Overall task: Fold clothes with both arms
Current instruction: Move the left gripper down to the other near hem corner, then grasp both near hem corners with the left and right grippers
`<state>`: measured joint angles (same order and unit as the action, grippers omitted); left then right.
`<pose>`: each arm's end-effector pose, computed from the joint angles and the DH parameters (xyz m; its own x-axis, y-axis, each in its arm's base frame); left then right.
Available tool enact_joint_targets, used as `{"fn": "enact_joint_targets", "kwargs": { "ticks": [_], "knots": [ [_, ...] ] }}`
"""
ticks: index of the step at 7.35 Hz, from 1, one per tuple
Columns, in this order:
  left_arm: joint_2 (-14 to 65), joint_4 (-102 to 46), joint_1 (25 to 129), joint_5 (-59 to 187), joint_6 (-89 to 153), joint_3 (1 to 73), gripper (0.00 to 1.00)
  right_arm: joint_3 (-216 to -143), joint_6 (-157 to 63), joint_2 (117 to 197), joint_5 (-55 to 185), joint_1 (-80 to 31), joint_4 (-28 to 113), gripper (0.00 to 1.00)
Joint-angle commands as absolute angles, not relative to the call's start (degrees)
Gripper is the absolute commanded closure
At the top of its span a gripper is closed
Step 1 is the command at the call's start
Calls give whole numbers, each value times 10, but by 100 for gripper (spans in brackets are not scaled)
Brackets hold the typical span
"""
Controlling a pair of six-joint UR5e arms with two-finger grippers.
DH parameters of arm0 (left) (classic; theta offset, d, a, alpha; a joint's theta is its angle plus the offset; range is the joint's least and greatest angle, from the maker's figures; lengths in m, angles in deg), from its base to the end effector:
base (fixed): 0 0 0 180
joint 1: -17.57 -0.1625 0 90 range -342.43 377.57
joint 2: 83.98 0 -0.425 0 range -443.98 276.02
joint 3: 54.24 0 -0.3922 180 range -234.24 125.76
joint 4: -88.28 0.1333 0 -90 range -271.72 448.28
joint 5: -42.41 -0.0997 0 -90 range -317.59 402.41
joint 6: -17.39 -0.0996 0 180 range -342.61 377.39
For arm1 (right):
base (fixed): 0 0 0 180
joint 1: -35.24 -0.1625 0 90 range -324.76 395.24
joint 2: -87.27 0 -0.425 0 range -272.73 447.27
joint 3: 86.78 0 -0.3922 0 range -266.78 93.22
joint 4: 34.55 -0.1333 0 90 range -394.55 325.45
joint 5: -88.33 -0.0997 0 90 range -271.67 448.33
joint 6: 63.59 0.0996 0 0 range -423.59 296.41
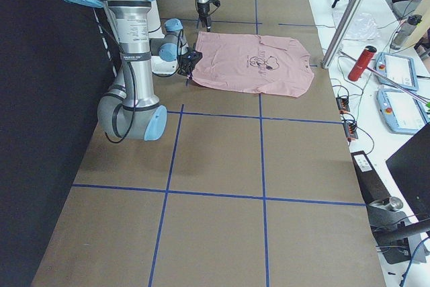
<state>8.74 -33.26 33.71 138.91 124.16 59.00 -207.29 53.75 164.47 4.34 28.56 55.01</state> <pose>0.4558 -0.2589 0.3844 0.4409 -0.4260 -0.7900 0.3256 0.8961 -0.3016 -0.4998 -0.2032 0.3105 0.5512 0.5244 0.6490 -0.4961 0.8313 -0.2504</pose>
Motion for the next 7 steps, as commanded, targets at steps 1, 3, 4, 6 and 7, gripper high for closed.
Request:
{"fn": "enact_joint_targets", "kwargs": {
  "ticks": [1, 3, 4, 6, 7],
  "knots": [
    [86, -324, 329, 1387, 1243, 589, 20, -2074, 537, 1644, 44, 286, 550, 100],
    [85, -323, 328, 1388, 1243, 591, 58, -2073, 538, 1645, 45, 286, 550, 100],
    [85, -323, 327, 1389, 1243, 593, 63, -2073, 537, 1645, 45, 286, 550, 100],
    [84, -323, 322, 1389, 1243, 594, 60, -2073, 538, 1645, 45, 286, 550, 100],
    [84, -322, 321, 1389, 1243, 594, 51, -2073, 538, 1645, 45, 286, 549, 100]
  ]
}}
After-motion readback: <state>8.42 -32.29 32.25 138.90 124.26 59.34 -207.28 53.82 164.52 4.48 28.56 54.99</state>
